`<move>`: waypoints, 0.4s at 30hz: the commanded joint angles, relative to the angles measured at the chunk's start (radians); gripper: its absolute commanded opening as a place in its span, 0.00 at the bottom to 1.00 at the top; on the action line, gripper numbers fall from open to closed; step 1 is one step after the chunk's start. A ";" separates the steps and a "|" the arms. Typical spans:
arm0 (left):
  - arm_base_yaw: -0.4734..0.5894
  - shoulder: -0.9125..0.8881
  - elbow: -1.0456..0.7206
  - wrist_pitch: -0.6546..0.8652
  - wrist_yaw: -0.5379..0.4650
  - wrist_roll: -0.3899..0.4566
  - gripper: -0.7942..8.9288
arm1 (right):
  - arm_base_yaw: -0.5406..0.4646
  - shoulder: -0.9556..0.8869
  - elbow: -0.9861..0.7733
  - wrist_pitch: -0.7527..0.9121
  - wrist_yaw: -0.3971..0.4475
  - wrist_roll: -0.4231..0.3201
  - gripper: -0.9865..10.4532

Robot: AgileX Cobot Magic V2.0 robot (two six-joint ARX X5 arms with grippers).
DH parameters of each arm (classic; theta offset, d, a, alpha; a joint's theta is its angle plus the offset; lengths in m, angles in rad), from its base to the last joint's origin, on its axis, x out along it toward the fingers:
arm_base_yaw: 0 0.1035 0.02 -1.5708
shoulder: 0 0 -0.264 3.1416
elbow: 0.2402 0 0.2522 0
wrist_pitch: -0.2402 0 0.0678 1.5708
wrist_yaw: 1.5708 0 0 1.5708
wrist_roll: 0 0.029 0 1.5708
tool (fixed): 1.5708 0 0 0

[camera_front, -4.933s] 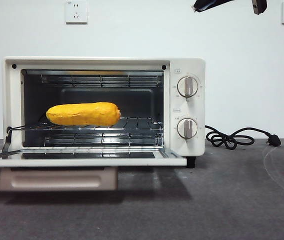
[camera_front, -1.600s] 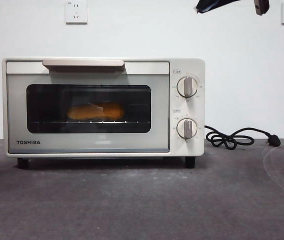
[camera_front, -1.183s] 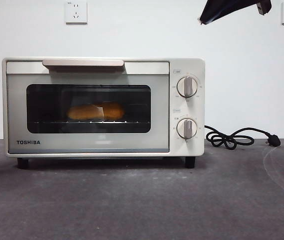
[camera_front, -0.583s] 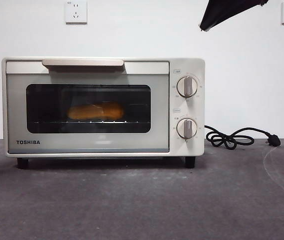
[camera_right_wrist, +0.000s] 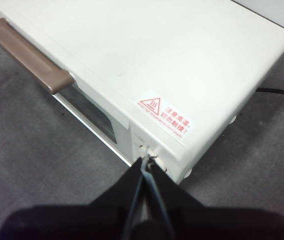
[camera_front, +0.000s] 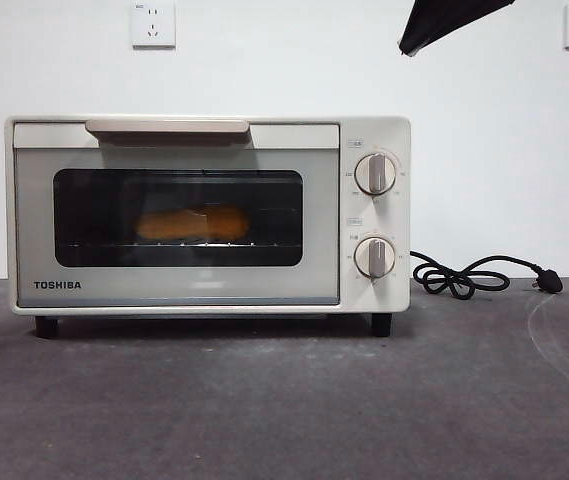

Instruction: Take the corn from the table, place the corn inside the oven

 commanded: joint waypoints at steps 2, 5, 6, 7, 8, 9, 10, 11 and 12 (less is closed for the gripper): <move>0.020 -0.074 -0.150 0.292 0.019 -0.014 0.08 | 0.000 0.006 0.001 0.008 0.001 0.000 0.09; 0.040 -0.148 -0.295 0.521 0.064 -0.059 0.08 | 0.000 0.006 0.001 0.008 0.001 0.000 0.09; 0.045 -0.171 -0.346 0.597 0.070 -0.072 0.08 | 0.000 0.006 0.001 0.008 0.001 0.000 0.09; 0.047 -0.192 -0.393 0.661 0.071 -0.076 0.08 | 0.000 0.006 0.001 0.008 0.001 0.000 0.09; 0.047 -0.210 -0.432 0.707 0.071 -0.075 0.08 | 0.000 0.006 0.001 0.008 0.001 0.000 0.09; 0.047 -0.227 -0.470 0.749 0.071 -0.075 0.08 | 0.001 0.006 0.001 0.008 0.001 0.000 0.09; 0.047 -0.247 -0.511 0.785 0.067 -0.075 0.08 | 0.000 0.006 0.001 0.008 0.001 0.000 0.09; 0.047 -0.269 -0.549 0.809 0.053 -0.072 0.08 | 0.000 0.006 0.001 0.008 0.001 0.000 0.09; 0.047 -0.287 -0.579 0.820 0.037 -0.071 0.08 | 0.001 0.006 0.001 0.008 0.001 0.000 0.09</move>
